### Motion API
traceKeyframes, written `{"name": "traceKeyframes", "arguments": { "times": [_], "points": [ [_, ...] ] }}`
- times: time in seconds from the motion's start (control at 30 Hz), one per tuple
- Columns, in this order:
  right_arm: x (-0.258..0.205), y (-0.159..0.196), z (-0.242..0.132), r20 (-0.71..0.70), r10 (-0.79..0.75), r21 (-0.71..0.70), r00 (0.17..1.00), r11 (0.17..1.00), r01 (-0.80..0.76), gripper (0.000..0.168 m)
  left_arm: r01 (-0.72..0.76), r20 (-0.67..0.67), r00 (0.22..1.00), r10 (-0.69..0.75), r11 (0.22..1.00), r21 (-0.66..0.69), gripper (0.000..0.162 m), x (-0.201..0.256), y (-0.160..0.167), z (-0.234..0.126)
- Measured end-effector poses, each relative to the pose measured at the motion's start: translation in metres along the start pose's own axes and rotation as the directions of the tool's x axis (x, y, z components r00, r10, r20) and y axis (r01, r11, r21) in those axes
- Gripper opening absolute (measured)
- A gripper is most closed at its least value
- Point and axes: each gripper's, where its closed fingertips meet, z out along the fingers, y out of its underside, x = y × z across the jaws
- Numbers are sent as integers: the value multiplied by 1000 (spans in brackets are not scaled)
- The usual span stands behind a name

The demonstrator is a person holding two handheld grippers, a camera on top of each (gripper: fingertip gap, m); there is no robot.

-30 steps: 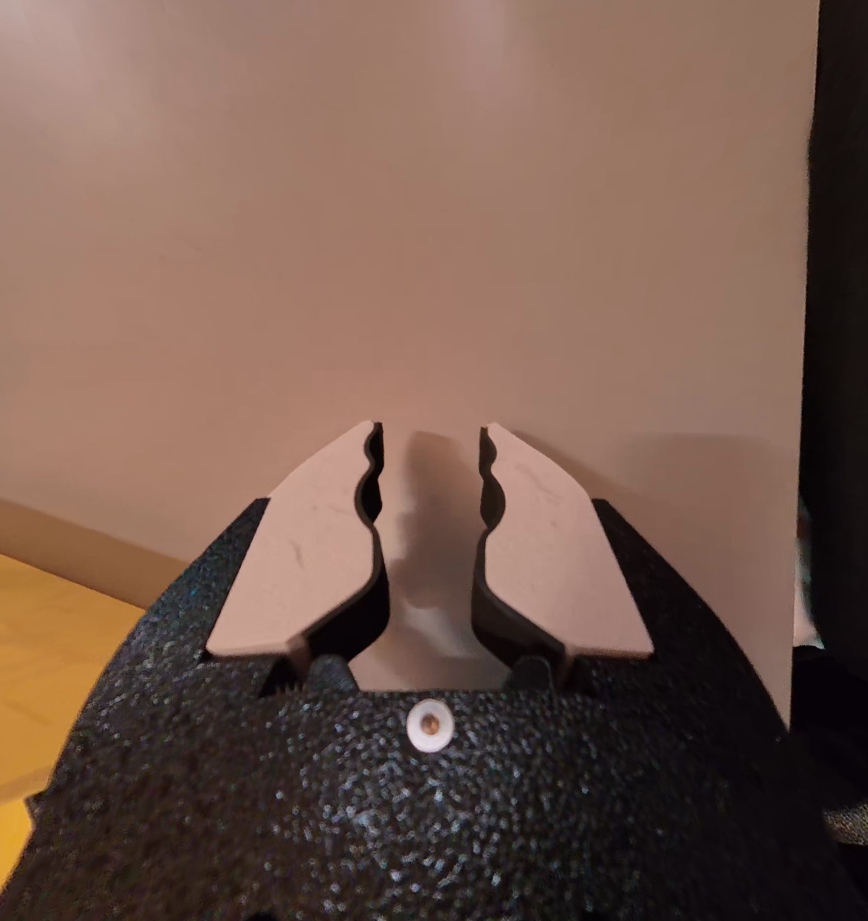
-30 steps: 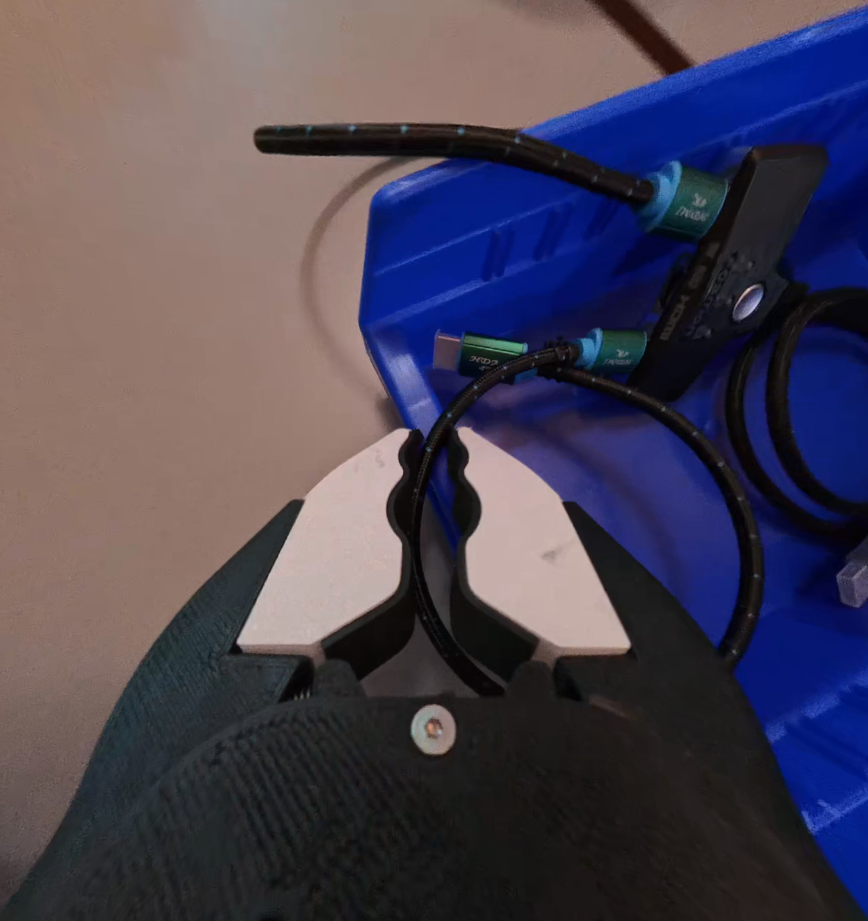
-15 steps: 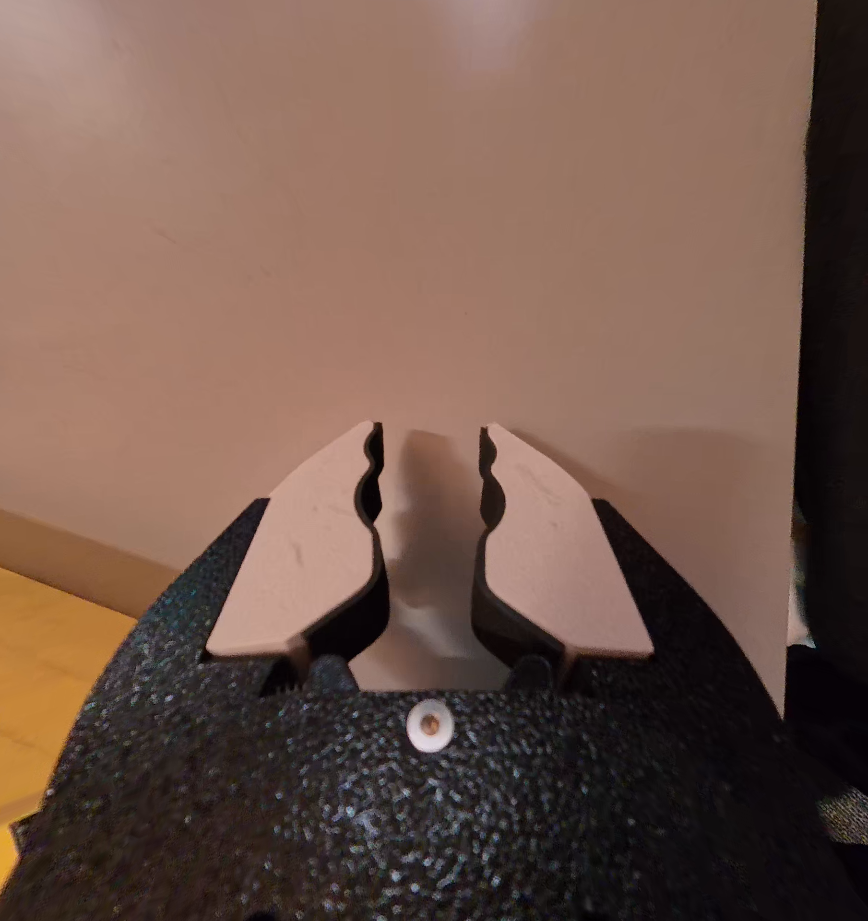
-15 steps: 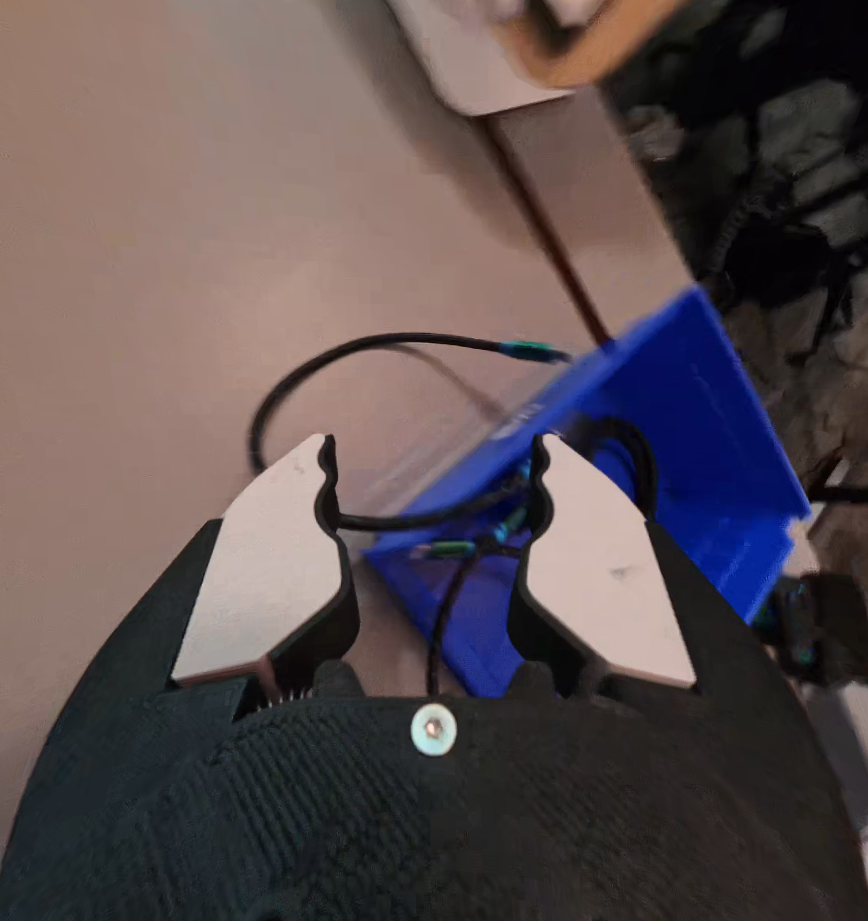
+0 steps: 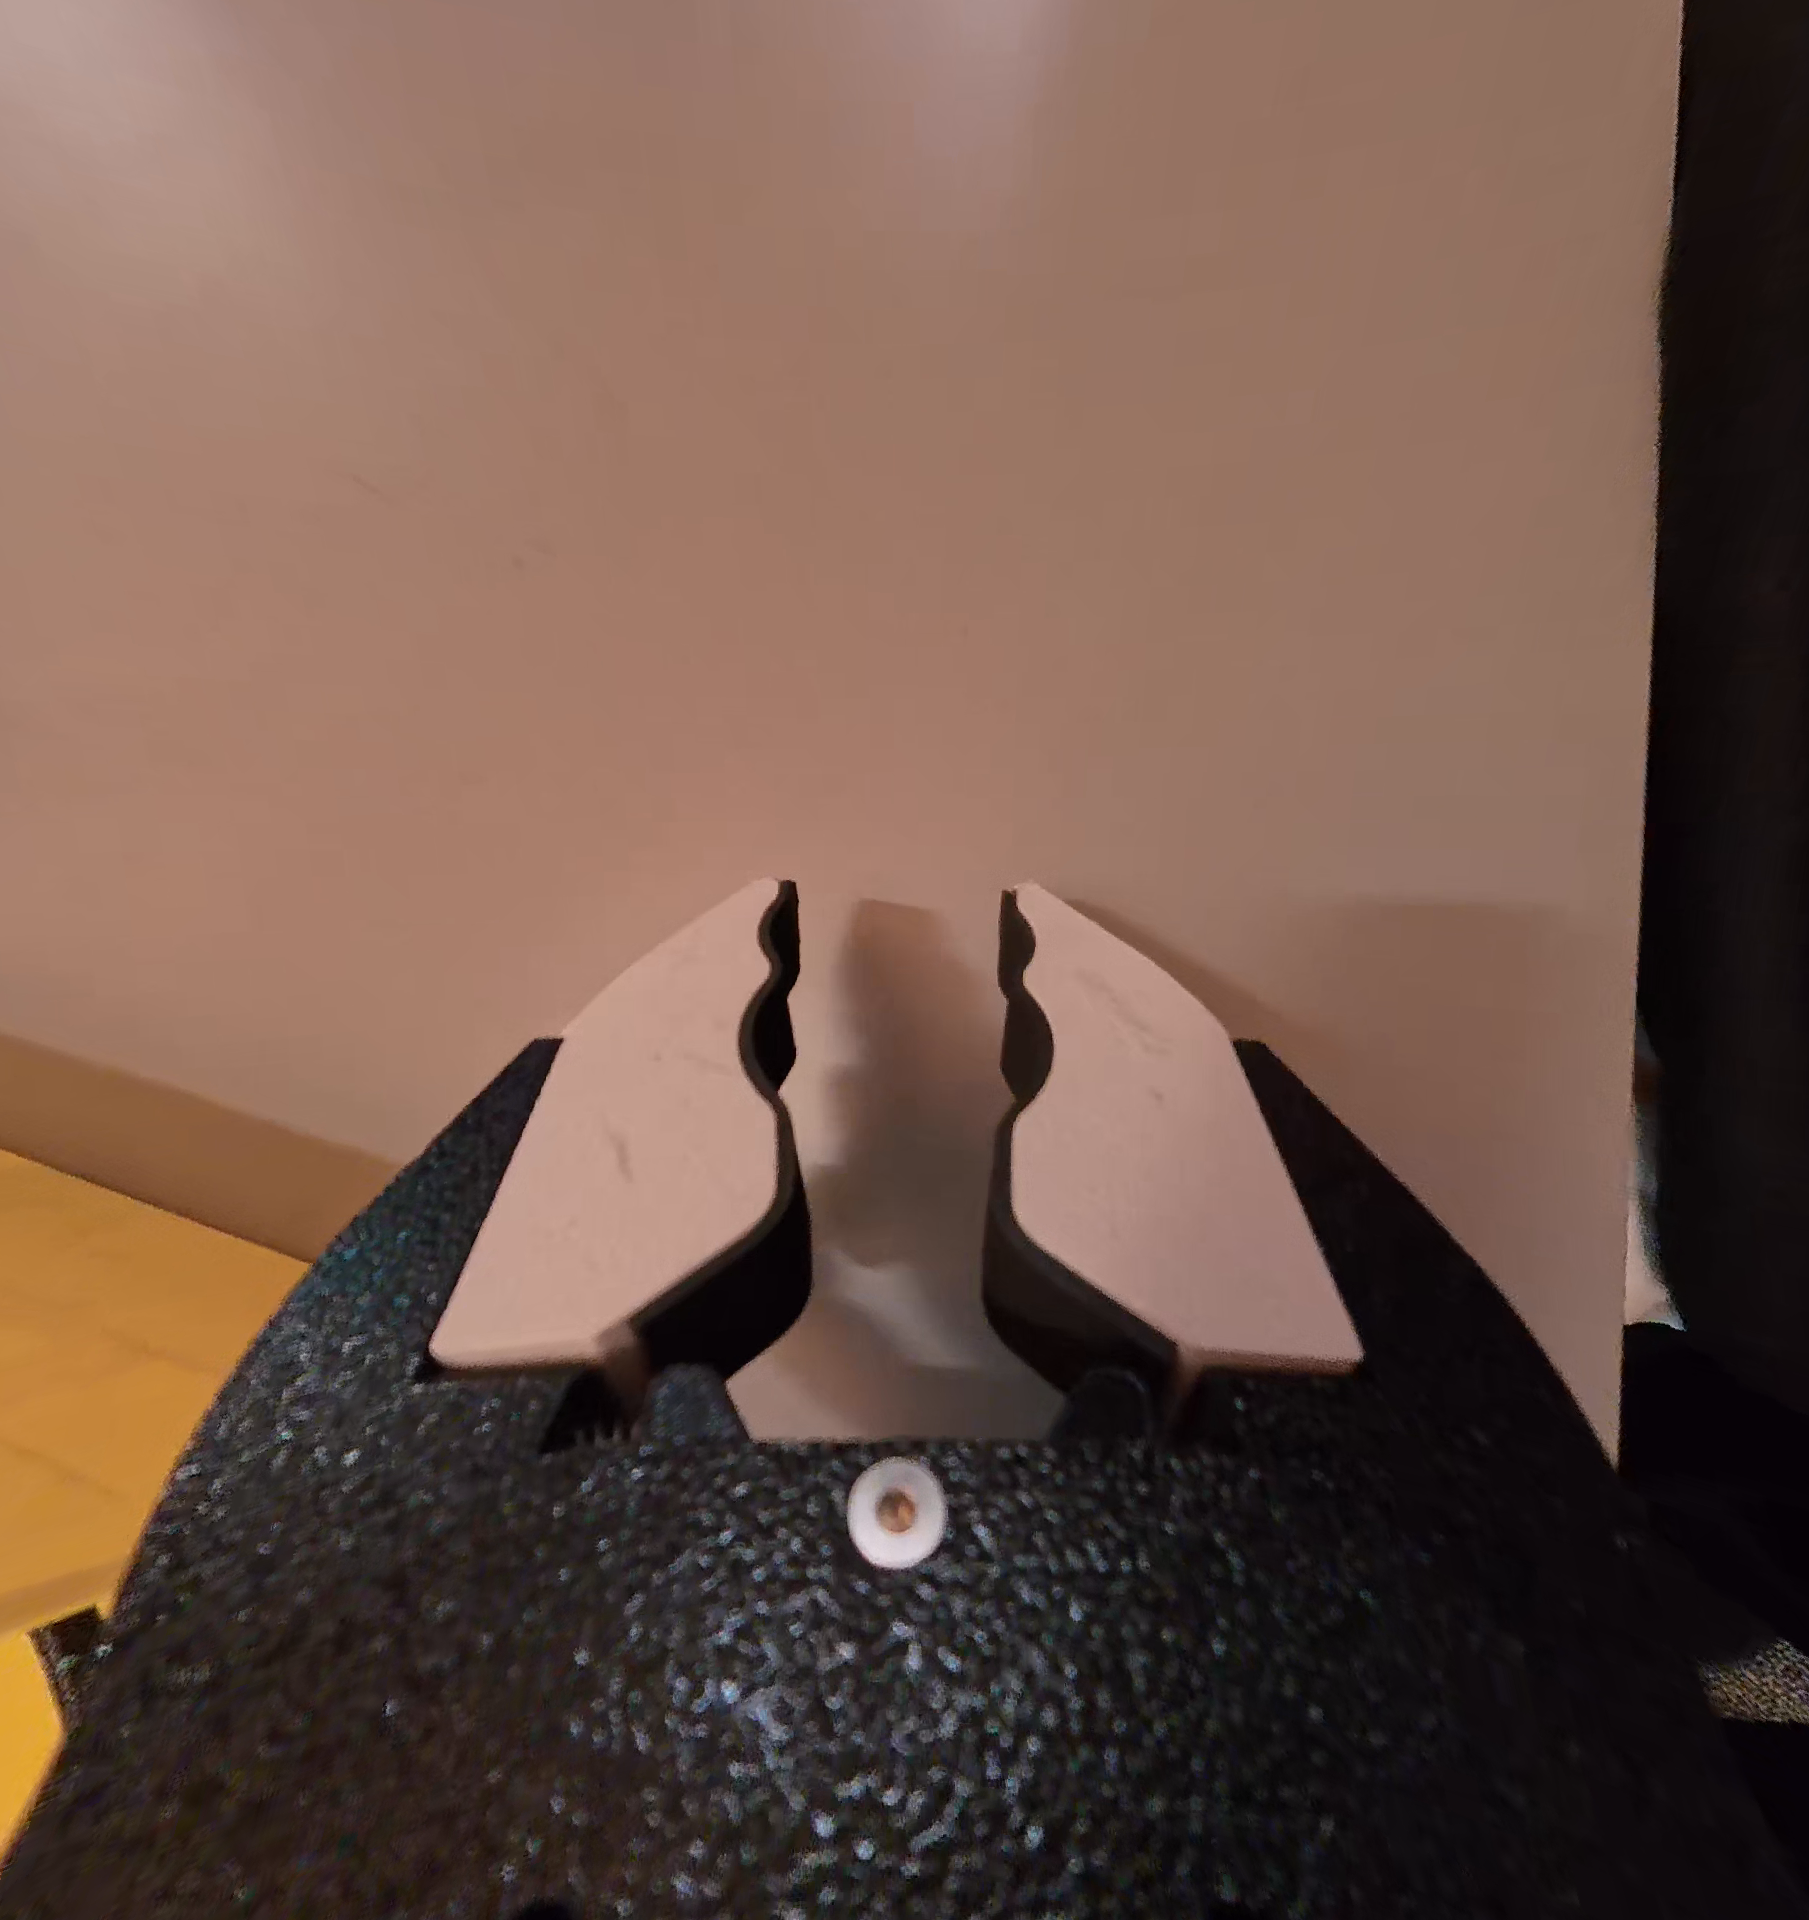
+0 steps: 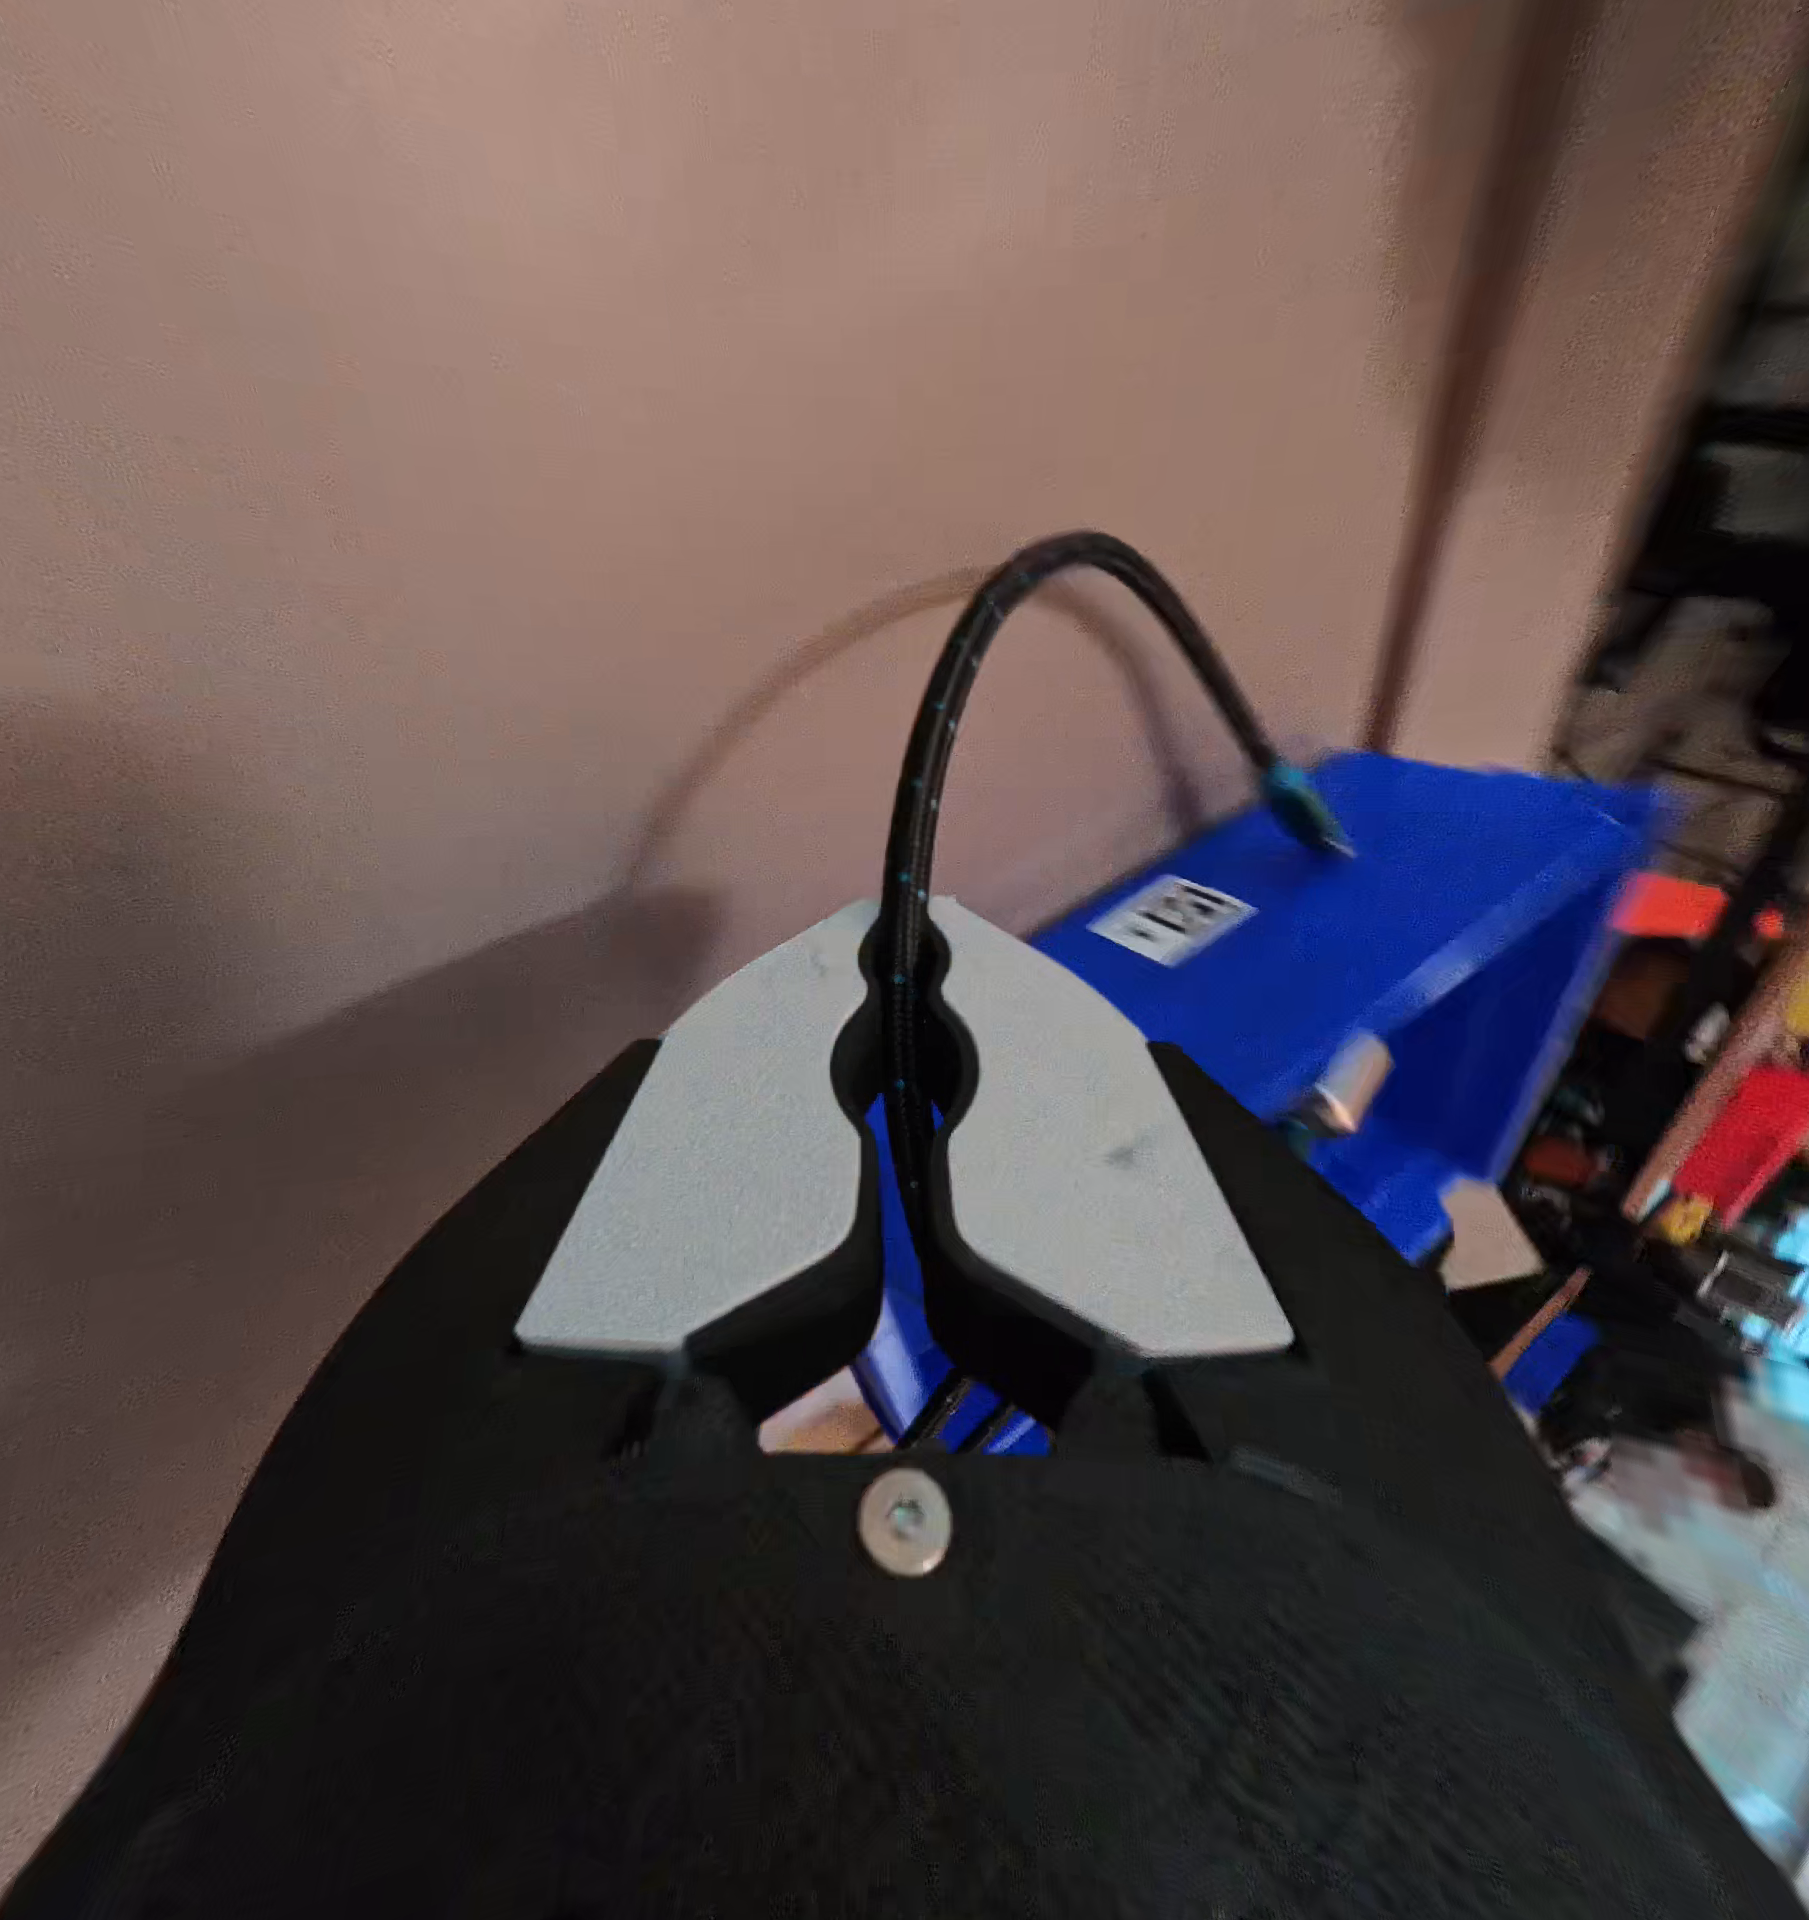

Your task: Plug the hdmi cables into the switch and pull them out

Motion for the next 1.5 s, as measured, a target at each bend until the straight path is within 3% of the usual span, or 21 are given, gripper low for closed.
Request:
{"name": "traceKeyframes", "arguments": {
  "times": [0.03, 0.1, 0.2, 0.3, 0.4, 0.43, 0.5, 0.57, 0.67, 0.8, 0.93, 1.03, 1.1, 1.13, 1.17, 1.23, 1.43, 1.5],
  "points": [
    [20, 1, -14, -80, 101, 57, 992, 994, -97, 2, 4, -1, 1000, -4, 1000, -1, 36, 0, 0, 1],
    [61, 9, -47, -231, 322, 218, 918, 937, -274, 2, 6, -6, 1000, -6, 1000, -13, 36, 1, 2, 3],
    [108, 50, -94, -348, 630, 448, 694, 762, -467, 6, -4, -11, 1000, 4, 1000, -21, 36, 3, 2, 5],
    [125, 100, -113, -214, 859, 613, 465, 488, -621, 10, -9, -15, 1000, 8, 1000, -25, 36, 5, 0, 6],
    [130, 151, -108, -206, 925, 621, 320, 377, -687, 10, -9, -23, 1000, 8, 1000, -28, 36, 6, 1, 7],
    [128, 160, -102, -205, 930, 609, 306, 366, -704, 9, -8, -26, 1000, 7, 1000, -30, 36, 6, 1, 7],
    [123, 169, -90, -259, 902, 546, 346, 432, -717, 10, -8, -27, 1000, 7, 999, -33, 36, 5, 2, 8],
    [106, 160, -67, -282, 811, 405, 513, 585, -703, 10, -4, -31, 1000, 3, 999, -32, 36, 5, 2, 9],
    [93, 140, -49, -292, 680, 312, 672, 732, -605, 9, 1, -37, 999, -3, 999, -39, 36, 6, 4, 11],
    [75, 113, -39, -138, 626, 271, 768, 770, -578, 8, 2, -47, 999, -5, 999, -50, 36, 8, 5, 13],
    [40, 117, -25, 2, 472, 21, 882, 881, -472, 10, 4, -51, 999, -7, 999, -52, 36, 8, 6, 13],
    [30, 117, -21, 74, 464, -49, 883, 886, -461, 15, 7, -53, 999, -10, 999, -51, 36, 8, 6, 14],
    [42, 113, -20, 45, 499, -9, 865, 866, -499, 51, 9, -55, 998, -11, 999, -52, 36, 9, 6, 14],
    [56, 109, -23, 0, 537, 49, 843, 842, -537, 60, 9, -57, 998, -12, 999, -52, 36, 9, 6, 15],
    [70, 105, -29, -52, 582, 114, 812, 811, -574, 54, 9, -59, 998, -12, 999, -50, 36, 9, 6, 15],
    [93, 112, -37, -191, 606, 141, 772, 795, -590, 19, 12, -63, 998, -15, 999, -46, 36, 10, 5, 16],
    [86, 145, -5, -225, 573, -80, 788, 795, -601, 14, 16, -66, 998, -19, 999, -42, 36, 11, 5, 16],
    [91, 166, 2, -331, 402, -209, 854, 851, -482, 13, 15, -67, 998, -18, 999, -43, 36, 11, 4, 16]
  ]
}}
